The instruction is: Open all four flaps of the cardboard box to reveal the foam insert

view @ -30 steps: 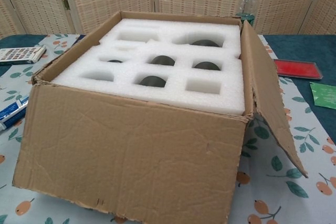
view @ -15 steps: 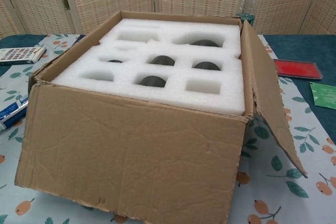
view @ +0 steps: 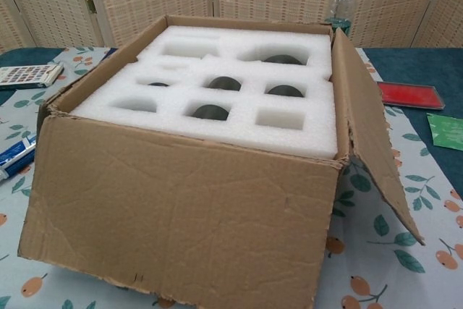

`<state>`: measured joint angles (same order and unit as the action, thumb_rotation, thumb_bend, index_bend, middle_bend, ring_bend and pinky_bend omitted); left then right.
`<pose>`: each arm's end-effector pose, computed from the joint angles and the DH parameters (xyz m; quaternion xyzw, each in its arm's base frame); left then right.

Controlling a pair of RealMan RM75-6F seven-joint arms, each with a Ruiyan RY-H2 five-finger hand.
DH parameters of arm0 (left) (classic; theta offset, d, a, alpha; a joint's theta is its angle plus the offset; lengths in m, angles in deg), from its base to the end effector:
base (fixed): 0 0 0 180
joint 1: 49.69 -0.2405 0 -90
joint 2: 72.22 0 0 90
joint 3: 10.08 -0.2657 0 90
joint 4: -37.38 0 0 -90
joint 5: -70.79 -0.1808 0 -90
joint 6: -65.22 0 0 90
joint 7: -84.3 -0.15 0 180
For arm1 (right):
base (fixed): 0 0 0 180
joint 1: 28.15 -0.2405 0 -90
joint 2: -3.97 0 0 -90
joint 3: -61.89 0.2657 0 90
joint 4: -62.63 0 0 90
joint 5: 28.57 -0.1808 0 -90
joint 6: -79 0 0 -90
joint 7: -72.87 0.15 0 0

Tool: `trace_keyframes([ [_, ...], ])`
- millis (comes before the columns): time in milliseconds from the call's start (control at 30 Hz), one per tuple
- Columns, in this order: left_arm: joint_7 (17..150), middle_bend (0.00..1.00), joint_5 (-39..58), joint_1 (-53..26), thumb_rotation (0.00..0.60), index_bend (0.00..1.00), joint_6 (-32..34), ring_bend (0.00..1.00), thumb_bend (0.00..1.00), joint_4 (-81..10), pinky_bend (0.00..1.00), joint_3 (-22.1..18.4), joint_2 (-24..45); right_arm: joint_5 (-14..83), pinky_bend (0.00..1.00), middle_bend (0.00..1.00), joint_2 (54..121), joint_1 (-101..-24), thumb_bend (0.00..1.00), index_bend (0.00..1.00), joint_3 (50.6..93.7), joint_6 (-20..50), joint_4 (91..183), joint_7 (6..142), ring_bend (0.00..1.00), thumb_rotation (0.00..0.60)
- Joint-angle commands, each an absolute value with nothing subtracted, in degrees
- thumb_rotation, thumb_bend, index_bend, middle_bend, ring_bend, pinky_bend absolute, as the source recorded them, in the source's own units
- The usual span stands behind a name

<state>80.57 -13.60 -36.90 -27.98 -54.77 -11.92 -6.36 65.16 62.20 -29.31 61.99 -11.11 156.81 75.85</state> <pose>-0.2828 0.2113 0.1905 -0.6052 -0.3227 -0.4288 0.5879 -0.2976 -0.1561 0.2161 0.6178 -0.3630 0.4001 0.5713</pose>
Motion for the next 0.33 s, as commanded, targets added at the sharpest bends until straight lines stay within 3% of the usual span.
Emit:
trace_keyframes([
  [33,81.6,0.06,-13.5,-39.6,0.6,0.06,-28.2,0.0,0.45,-52.3,0.0,-13.5,-4.4,64.3,0.0,0.0,62.9,-29.1,0.61,0.08,62.4,-11.1,157.8,72.7,0.0,0.47],
  [333,79.4,0.06,-13.6,-40.1,0.6,0.07,-25.0,0.0,0.4,-53.5,0.0,-12.9,-5.1,65.4,0.0,0.0,63.3,-28.1,0.58,0.08,62.5,-13.2,159.1,69.0,0.0,0.468],
])
